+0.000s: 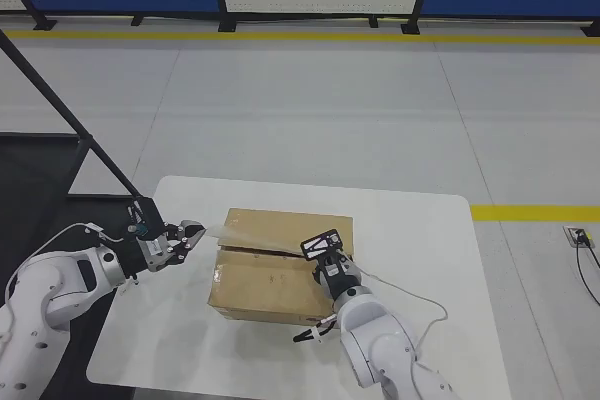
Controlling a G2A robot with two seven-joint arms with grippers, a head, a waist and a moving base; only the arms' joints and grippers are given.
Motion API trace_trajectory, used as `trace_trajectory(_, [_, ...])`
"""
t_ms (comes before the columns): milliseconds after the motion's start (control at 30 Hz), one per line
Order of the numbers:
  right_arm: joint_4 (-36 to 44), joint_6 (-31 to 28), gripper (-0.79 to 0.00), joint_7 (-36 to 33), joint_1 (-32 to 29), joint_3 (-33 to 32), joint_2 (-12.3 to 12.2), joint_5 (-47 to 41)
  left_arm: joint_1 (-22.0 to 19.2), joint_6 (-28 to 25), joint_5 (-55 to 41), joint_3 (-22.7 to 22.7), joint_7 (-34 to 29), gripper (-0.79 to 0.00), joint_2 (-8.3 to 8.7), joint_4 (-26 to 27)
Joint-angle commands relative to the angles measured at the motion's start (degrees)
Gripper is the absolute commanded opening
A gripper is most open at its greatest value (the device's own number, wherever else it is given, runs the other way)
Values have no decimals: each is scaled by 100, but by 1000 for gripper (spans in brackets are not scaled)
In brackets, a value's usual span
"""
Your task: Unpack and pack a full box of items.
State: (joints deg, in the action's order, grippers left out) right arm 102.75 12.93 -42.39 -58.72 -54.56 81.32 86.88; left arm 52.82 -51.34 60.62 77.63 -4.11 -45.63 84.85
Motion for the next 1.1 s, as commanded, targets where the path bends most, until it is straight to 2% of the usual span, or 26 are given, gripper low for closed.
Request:
trace_trajectory(0, [48,-60,-785,-124,-24,-109,4,-207,15,-13,59,9,19,-785,1,31])
trace_trajectory(333, [131,-12,-785,-295,-94,-475,29,-455,144,-47,272,2,164,-785,-6,95])
trace_trajectory(567, [36,-9,-785,-215,-89,-577,62,-561,202,-71,298,34,167,-785,-7,135])
trace_trajectory(833, [-115,-31,-785,-425,-11,-697,101,-840,297,-73,301,96,174,-785,-3,202])
trace_trajectory(867, [-121,-35,-785,-425,-8,-706,106,-866,313,-73,295,105,182,-760,-3,211])
trace_trajectory(967, [-131,-42,-785,-342,-17,-742,119,-966,358,-85,288,138,199,-453,0,244])
trace_trajectory(1000, [-139,-38,-785,-319,-16,-763,123,-1000,377,-79,277,158,224,-296,1,254])
trace_trajectory(1033, [-146,-31,-785,-306,-16,-780,128,-1044,399,-71,268,180,246,-62,2,263])
trace_trajectory(1067, [-154,-34,-785,-305,-14,-795,133,-1105,419,-51,265,209,270,0,4,277])
